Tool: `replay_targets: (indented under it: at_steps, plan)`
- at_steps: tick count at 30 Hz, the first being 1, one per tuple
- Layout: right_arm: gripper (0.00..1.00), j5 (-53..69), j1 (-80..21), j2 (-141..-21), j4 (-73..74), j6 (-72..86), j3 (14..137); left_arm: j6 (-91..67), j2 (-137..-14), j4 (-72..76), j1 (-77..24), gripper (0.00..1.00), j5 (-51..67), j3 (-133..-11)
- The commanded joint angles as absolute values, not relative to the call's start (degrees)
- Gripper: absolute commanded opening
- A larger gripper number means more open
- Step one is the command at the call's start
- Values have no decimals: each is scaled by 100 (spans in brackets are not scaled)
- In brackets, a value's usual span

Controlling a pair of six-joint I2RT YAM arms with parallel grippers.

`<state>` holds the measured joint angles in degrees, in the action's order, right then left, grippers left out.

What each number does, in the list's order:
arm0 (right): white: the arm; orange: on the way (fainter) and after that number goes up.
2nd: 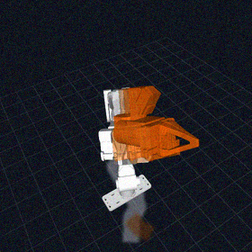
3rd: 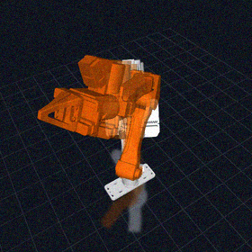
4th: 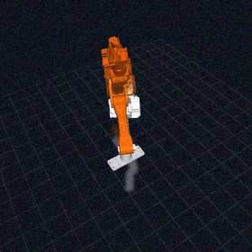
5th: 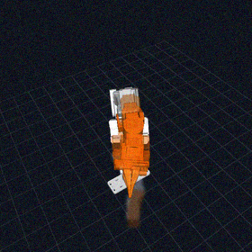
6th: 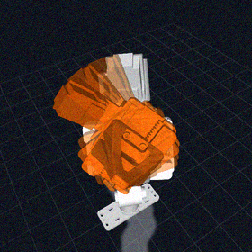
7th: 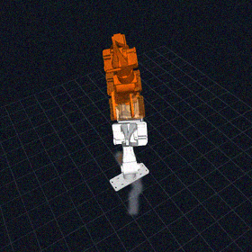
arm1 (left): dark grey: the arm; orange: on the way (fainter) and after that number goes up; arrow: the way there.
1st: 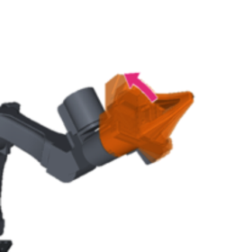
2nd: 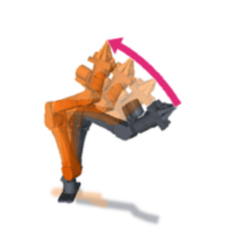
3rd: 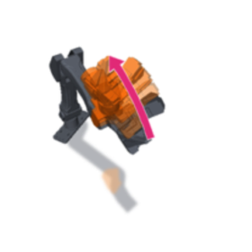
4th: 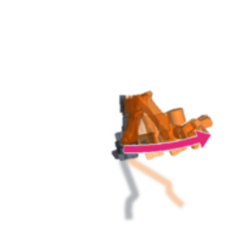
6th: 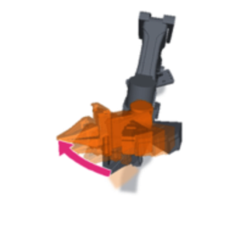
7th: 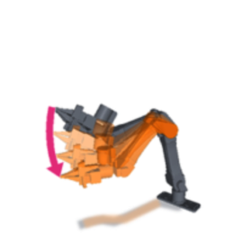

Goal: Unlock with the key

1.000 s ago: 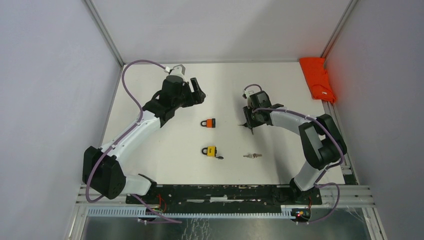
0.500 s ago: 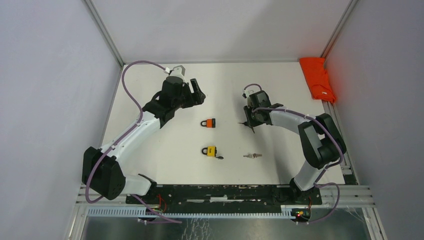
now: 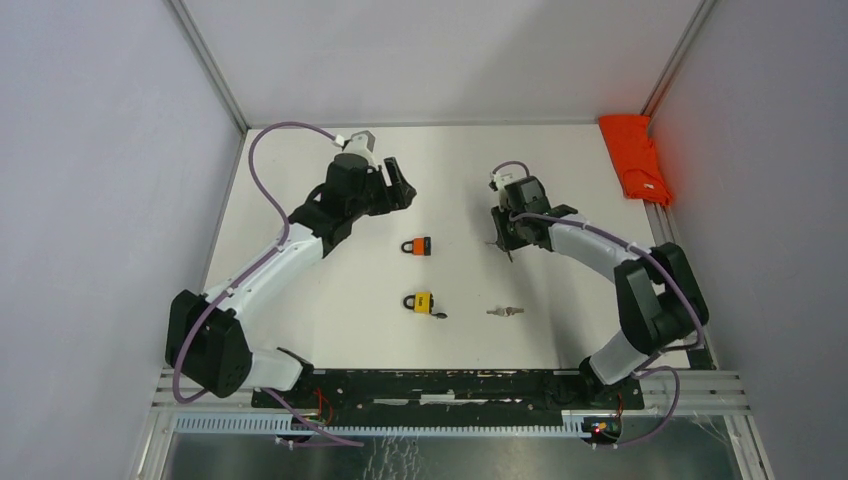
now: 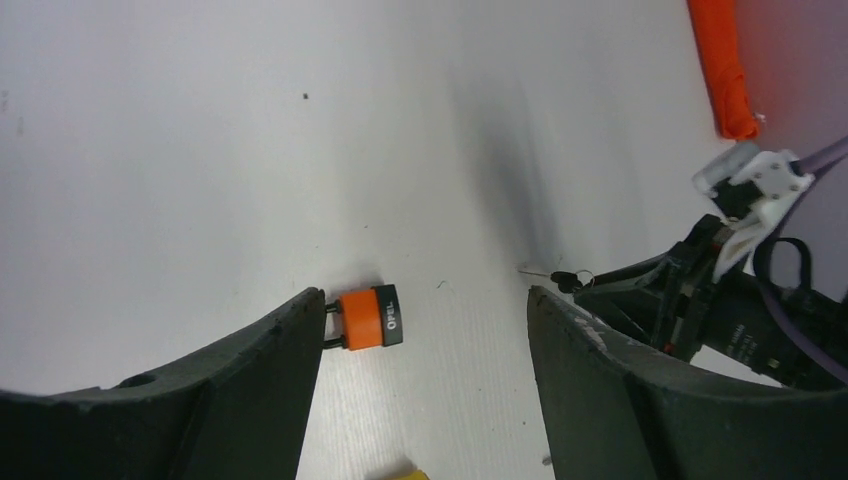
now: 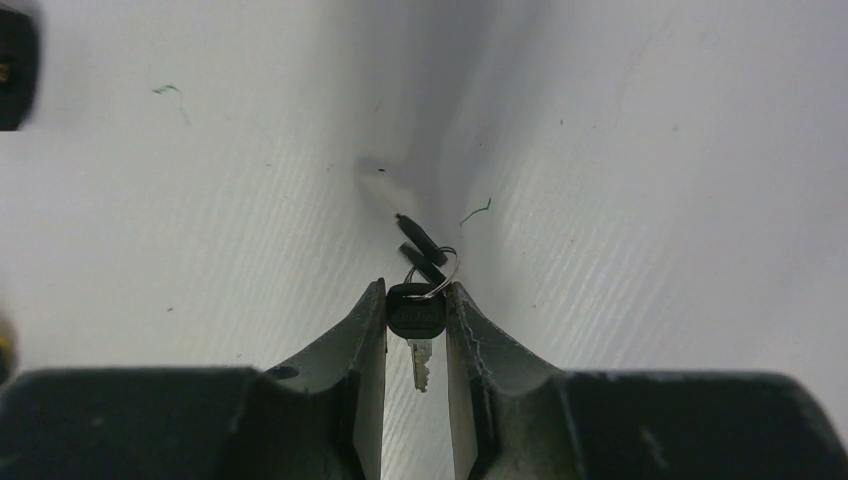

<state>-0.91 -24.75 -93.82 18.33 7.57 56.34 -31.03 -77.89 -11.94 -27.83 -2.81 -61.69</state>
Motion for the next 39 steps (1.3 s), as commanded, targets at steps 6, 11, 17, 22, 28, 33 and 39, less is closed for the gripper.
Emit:
replay_targets:
  at_steps: [6, 11, 17, 22, 28, 33, 39]
  plan:
    - [0, 302, -2503, -8232, 1948, 644, 5888, -3036, -8258, 193, -2867, 66, 1099, -6017]
    - [0, 734, -2501, -7744, 1987, 640, 5975, -2927, -8464, 960, -2924, 58, 1980, -5843]
    - [0, 1577, -2497, -7210, 1957, 711, 6089, -2949, -8573, 2418, -2990, 59, 3185, -5259]
    - [0, 2321, -2500, -6876, 1729, 821, 6099, -2658, -8728, 2681, -3180, 63, 3604, -5326]
    - [0, 3126, -2503, -6643, 1358, 901, 6037, -2577, -8851, 2838, -3322, 63, 3987, -5519]
    - [0, 3603, -2499, -6480, 1076, 992, 5932, -2533, -8885, 2882, -3331, 61, 4235, -5554]
    - [0, 3690, -2505, -6434, 1044, 1012, 5928, -2647, -8888, 3050, -3338, 60, 4469, -5492]
